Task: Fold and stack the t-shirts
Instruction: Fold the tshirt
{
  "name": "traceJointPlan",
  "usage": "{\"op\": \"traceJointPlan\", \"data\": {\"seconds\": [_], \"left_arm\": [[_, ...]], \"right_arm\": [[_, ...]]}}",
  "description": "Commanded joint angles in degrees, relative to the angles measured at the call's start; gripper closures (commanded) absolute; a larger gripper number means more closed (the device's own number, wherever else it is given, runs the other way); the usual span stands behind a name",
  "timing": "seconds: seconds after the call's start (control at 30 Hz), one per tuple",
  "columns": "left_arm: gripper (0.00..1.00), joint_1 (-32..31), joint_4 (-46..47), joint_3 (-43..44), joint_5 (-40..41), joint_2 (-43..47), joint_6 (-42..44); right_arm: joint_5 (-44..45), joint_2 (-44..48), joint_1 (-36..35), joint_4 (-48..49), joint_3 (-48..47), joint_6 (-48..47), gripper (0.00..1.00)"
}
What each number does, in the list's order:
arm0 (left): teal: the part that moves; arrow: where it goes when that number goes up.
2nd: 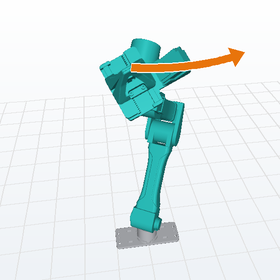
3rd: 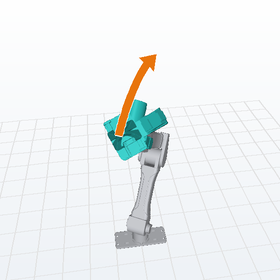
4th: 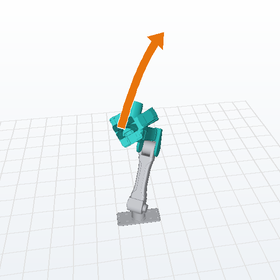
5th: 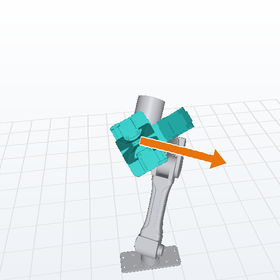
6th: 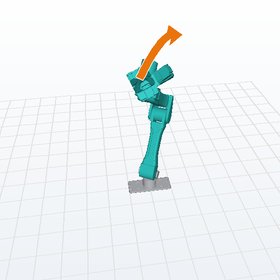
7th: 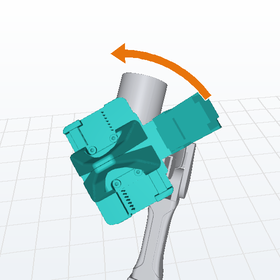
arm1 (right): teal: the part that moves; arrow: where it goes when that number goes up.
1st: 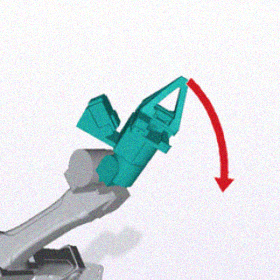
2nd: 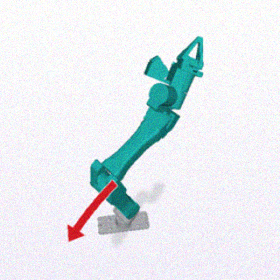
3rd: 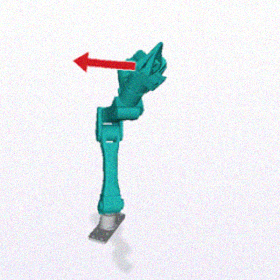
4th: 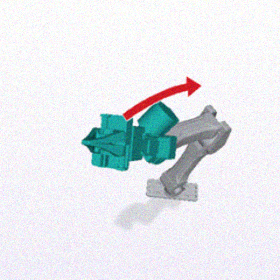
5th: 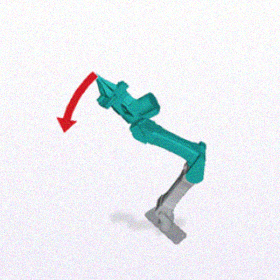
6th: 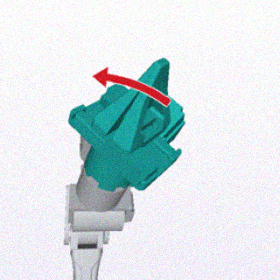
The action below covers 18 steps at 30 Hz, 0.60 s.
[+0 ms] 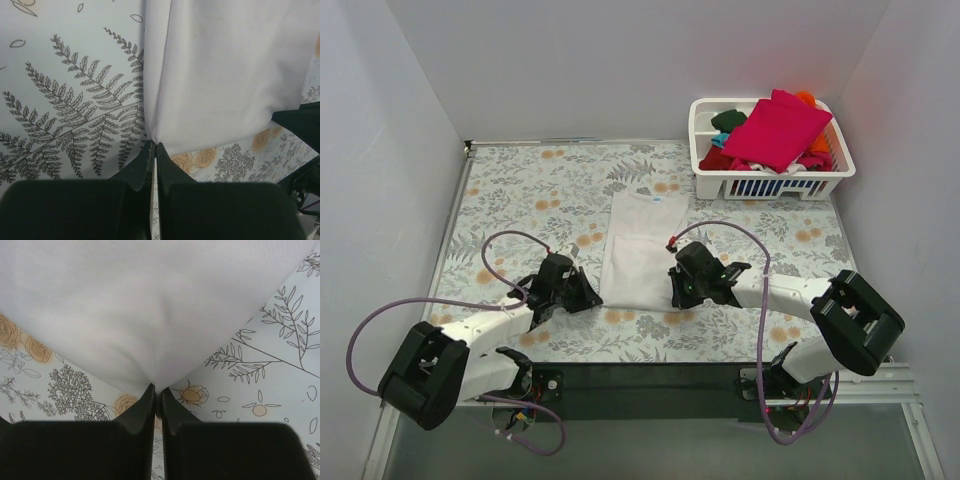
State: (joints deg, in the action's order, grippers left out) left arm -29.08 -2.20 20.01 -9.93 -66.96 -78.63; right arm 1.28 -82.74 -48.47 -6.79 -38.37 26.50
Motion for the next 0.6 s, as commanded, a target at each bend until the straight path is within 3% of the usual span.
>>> {"op": "traceJointPlan", "data": {"seconds": [0.0,0.57], "left_arm": [[1.0,-1.06,-3.69,-1.02,-2.37,4.55,-1.35],[1.0,-10.99,-18.44,0.2,-11.77,23.1,-11.46]], "right_arm": [[-4.61,1.88,-0.49,-7.16,-1.44,-3.91,0.99],[-23.93,7.68,-3.21,-29.06,-5.57,-13.75,0.99]]}}
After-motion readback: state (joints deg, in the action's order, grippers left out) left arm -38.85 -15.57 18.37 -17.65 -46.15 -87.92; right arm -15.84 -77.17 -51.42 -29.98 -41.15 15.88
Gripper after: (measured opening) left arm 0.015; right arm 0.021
